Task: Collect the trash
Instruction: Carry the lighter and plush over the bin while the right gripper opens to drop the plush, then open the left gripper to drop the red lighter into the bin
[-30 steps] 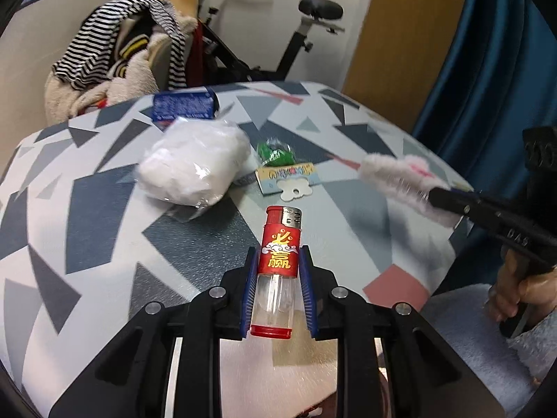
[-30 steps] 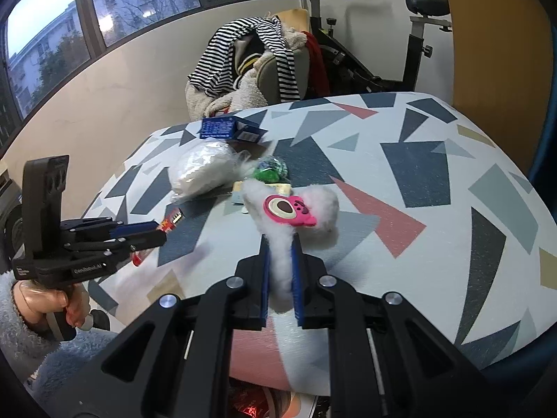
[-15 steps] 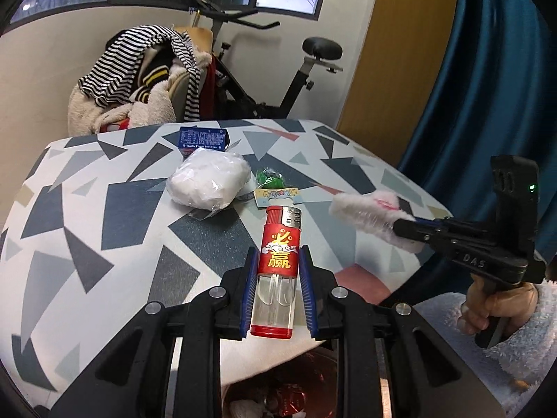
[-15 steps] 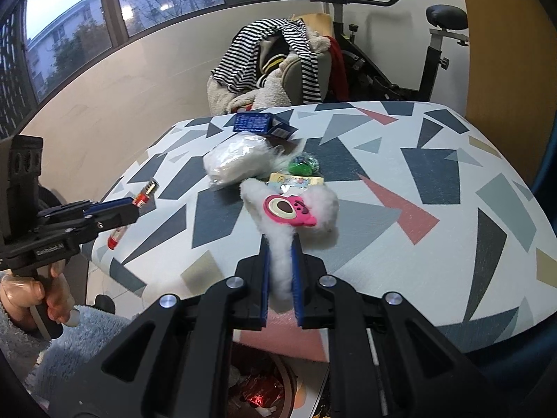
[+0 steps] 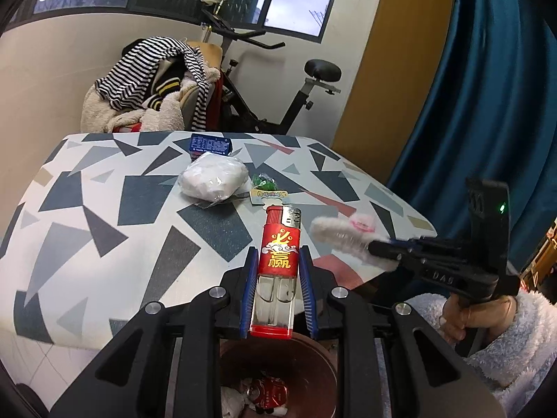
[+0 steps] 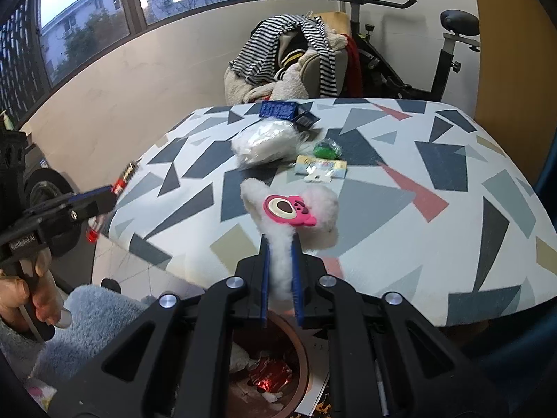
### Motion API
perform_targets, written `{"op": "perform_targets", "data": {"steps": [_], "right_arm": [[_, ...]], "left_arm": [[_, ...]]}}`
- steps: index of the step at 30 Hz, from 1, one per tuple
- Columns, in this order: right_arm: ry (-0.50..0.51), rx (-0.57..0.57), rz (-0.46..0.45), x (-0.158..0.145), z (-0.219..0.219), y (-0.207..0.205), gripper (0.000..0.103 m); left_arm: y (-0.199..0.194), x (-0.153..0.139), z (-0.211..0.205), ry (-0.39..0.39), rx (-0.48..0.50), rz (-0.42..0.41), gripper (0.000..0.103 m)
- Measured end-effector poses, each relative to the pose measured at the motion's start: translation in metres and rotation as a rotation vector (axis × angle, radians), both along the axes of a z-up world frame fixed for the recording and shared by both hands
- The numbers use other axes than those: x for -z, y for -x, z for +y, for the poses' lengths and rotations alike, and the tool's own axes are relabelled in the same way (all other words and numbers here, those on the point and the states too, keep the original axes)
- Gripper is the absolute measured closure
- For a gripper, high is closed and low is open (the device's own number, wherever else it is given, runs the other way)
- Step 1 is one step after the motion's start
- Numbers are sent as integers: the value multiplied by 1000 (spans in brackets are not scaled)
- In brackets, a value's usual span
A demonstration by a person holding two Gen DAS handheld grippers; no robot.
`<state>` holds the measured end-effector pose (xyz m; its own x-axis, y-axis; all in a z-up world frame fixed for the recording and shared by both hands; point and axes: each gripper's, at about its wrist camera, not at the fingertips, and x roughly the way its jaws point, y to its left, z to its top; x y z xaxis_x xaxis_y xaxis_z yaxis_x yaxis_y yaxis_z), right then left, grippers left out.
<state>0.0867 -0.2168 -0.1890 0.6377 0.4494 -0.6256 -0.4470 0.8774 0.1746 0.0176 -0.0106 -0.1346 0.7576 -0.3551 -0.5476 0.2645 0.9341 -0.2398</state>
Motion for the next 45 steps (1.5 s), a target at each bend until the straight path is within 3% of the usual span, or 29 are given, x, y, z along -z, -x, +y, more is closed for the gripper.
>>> {"op": "perform_targets", "data": {"steps": [8,21,35,38,41,42,45], "right_arm": [[47,-94,80,25,21,22,89],[113,-254,271,90,72,41,89],[119,-172,358,114,70,31,82],[98,-157,318,107,64,32,64],[79,-139,270,97,56,32,60],[74,-133,255,94,54,33,50],[63,-112,179,78,44,34,34]], "left_arm": [[30,-4,10,21,-32,-29,80],[38,-4,16,39,-43,-33,80],[35,-1,13,42,-33,-29,80],[35,1,12,44,-31,-29,80],[35,2,11,44,-28,-26,80],[36,3,11,43,-26,-25,80],[37,5,10,38,-21,-25,80]]}}
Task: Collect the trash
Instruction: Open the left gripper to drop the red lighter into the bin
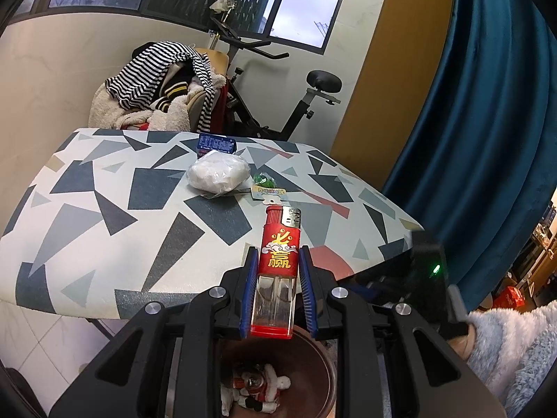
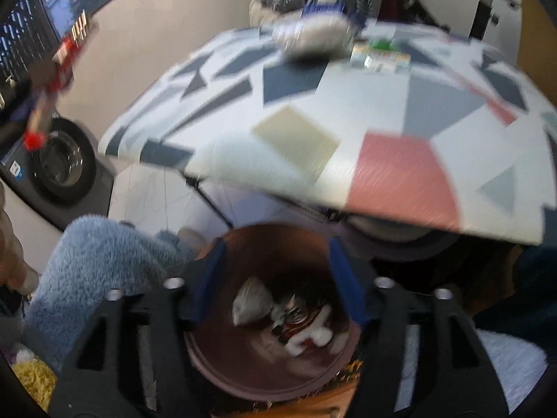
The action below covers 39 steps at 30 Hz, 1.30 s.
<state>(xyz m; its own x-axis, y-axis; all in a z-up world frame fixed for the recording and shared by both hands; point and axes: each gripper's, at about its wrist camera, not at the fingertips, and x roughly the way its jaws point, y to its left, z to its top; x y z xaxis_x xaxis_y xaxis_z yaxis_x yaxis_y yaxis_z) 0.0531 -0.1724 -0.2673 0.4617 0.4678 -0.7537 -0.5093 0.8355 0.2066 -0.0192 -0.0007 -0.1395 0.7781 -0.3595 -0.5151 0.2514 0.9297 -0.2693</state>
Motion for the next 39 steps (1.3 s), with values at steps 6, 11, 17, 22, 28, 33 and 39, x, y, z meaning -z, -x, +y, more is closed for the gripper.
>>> {"op": "perform_targets", "data": {"steps": [6,11,17,22,28,33,39], "right_arm": [[-23,29,-150,-34,-25,-5,7],[-14,42,-231,-48,-45,-7,6],[-29,104,-220,-48,-54,-17,6],[-34,142,-229,-45,-54,-17,6],[-23,151,-227,-39,-56,-18,6],[-20,152,-230,-37,-56,-17,6],[-25,149,-230,-36,-55,-16,6]], "left_arm": [[2,12,0,0,9,16,80],[7,31,-4,-2,35,27,80],[9,55,-7,15,43,44,80],[7,74,-10,12,45,76,80],[-3,92,-19,-14,68,131,80],[-9,104,-23,-29,73,173,80],[-10,107,-24,-35,66,189,79]]}}
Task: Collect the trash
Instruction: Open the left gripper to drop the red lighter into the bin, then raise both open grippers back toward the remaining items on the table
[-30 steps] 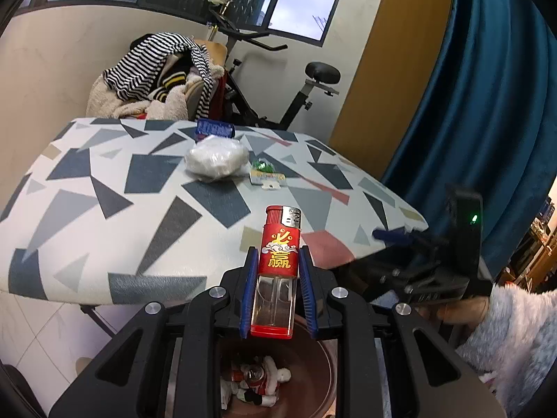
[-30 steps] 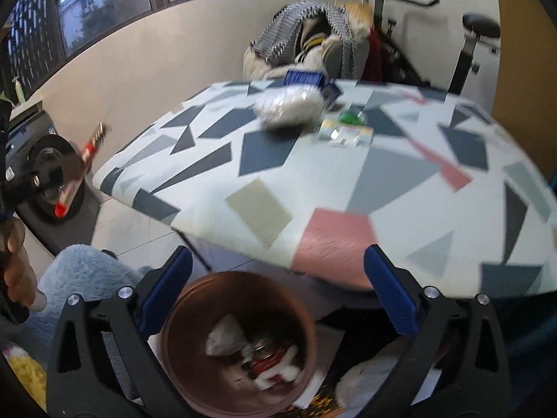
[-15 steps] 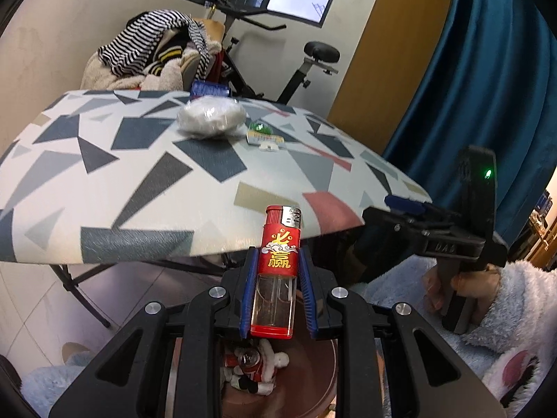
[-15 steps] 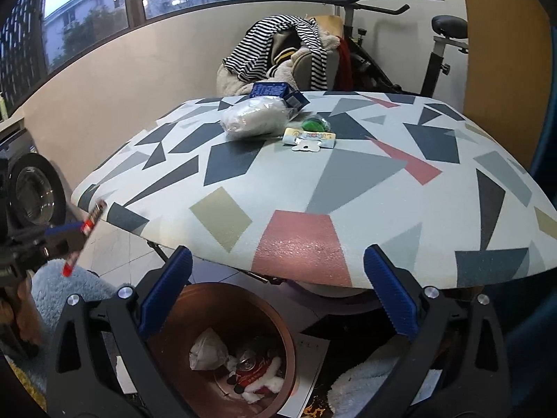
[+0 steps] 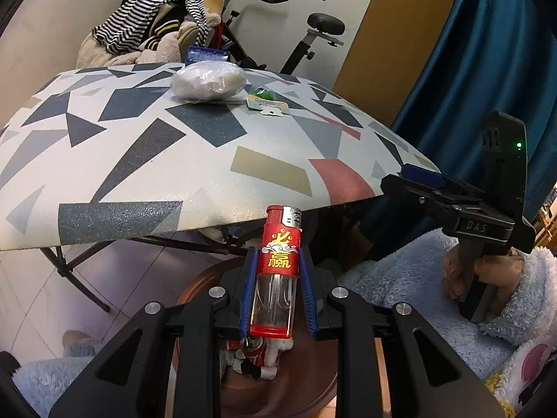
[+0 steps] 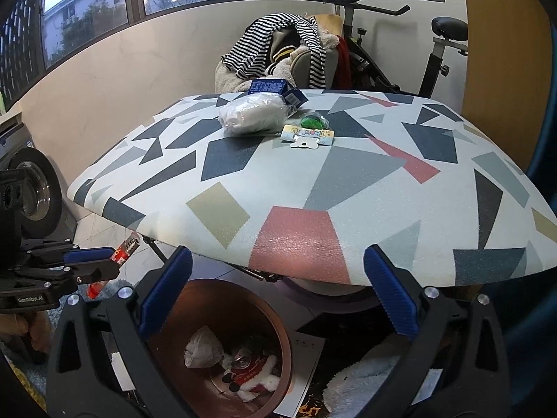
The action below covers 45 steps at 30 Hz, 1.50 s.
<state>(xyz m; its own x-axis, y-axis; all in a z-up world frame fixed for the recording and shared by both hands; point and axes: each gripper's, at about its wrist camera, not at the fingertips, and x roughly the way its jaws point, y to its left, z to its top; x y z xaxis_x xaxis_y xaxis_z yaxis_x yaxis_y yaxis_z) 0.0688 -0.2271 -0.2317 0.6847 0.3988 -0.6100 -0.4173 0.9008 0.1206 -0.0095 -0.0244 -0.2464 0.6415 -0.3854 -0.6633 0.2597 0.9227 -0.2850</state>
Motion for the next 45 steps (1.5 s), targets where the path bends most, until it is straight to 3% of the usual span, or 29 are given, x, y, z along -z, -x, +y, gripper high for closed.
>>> {"op": "perform_targets", "data": {"steps": [8,11,16,22,34,40,45], "right_arm": [[-11,9,-1,1,-2,1,6],[-8,8,-2,0,-2,2,6],[-11,8,-3,-1,-3,2,6],[-2,10,-6,-2,-4,2,6],[-1,53,51,-17,-8,-16,6],[75,116,30,-32,2,-29,6],[76,83,7,-42,2,-42,6]], "left_arm": [[2,-3,4,-4,-21,-8,78],[3,-5,7,-2,-43,-18,64],[7,-13,16,2,-97,-57,29],[8,-31,29,-11,-163,-110,8],[-3,-84,63,-82,-294,-227,6],[-12,-111,76,-108,-333,-294,6],[-22,-128,80,-123,-336,-330,6]]}}
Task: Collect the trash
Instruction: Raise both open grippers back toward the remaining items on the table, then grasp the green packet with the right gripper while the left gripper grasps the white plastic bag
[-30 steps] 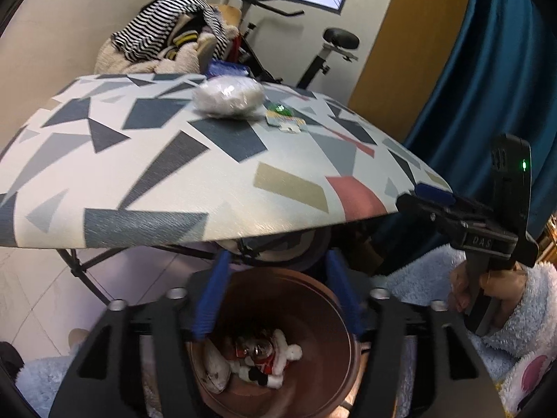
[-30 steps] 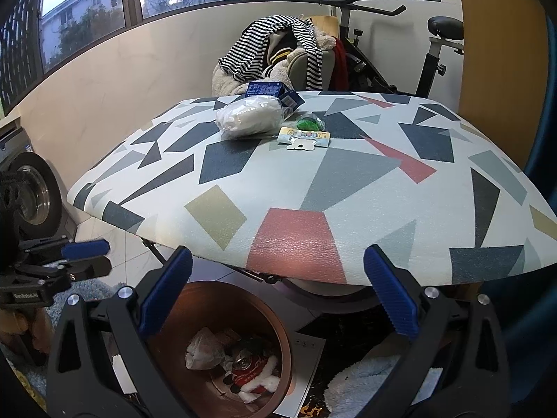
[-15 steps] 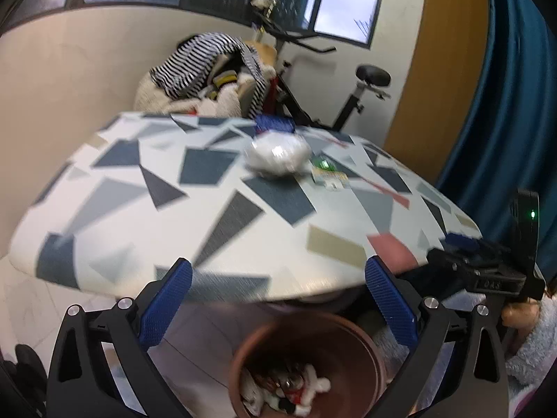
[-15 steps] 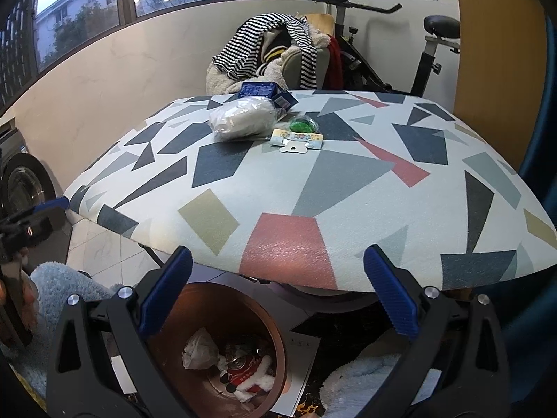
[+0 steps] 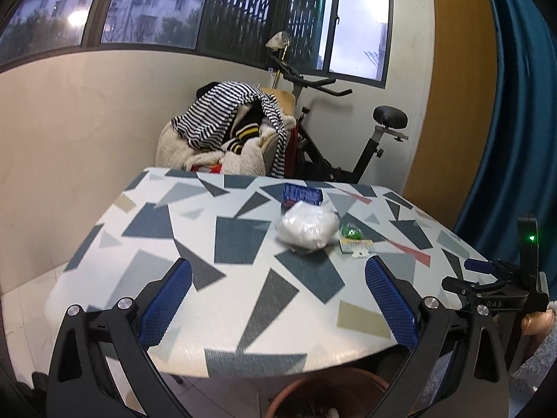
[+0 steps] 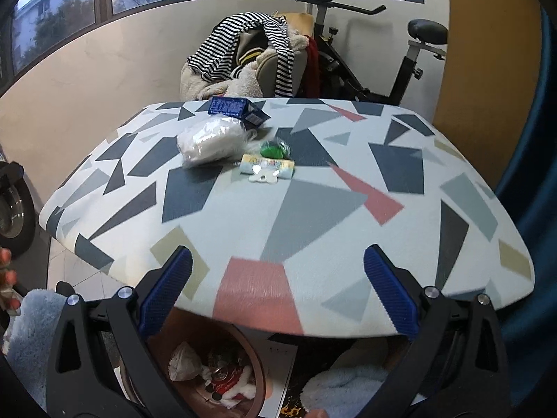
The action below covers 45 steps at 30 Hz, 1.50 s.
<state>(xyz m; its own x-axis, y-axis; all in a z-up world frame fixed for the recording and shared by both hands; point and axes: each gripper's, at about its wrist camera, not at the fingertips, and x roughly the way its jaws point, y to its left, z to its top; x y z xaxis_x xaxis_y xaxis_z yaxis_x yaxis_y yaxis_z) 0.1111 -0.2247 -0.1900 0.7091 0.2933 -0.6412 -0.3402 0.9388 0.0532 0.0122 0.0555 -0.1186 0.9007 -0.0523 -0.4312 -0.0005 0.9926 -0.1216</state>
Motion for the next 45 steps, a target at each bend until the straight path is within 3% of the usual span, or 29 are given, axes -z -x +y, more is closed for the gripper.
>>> {"op": "perform_targets", "data": {"steps": [5,15,21,25,30,34,36,37,39,45], "right_arm": [[0,-22,-27,-4,-5,-15,6],[31,-17,-22,-7,10,-52,6],[16,27,-7,3,17,-79,6],[47,60,5,11,22,-101,6],[-29,92,106,22,36,-143,6],[-27,100,93,23,48,-177,6],[-33,91,110,28,52,-189,10],[-37,89,122,30,52,-196,22],[-48,86,163,35,56,-215,33],[-32,74,271,53,70,-244,35]], "left_arm": [[-12,-10,-1,-58,-6,-15,6],[-49,-7,5,-63,18,0,6],[-78,7,10,-63,2,54,6],[-99,18,17,-10,-10,105,6],[-113,27,21,26,-7,114,6],[-125,31,30,78,-20,125,6],[-129,32,33,87,-31,126,6],[-131,33,34,86,-35,125,6],[-134,33,34,85,-37,127,6],[-148,38,30,104,-3,150,6]]}}
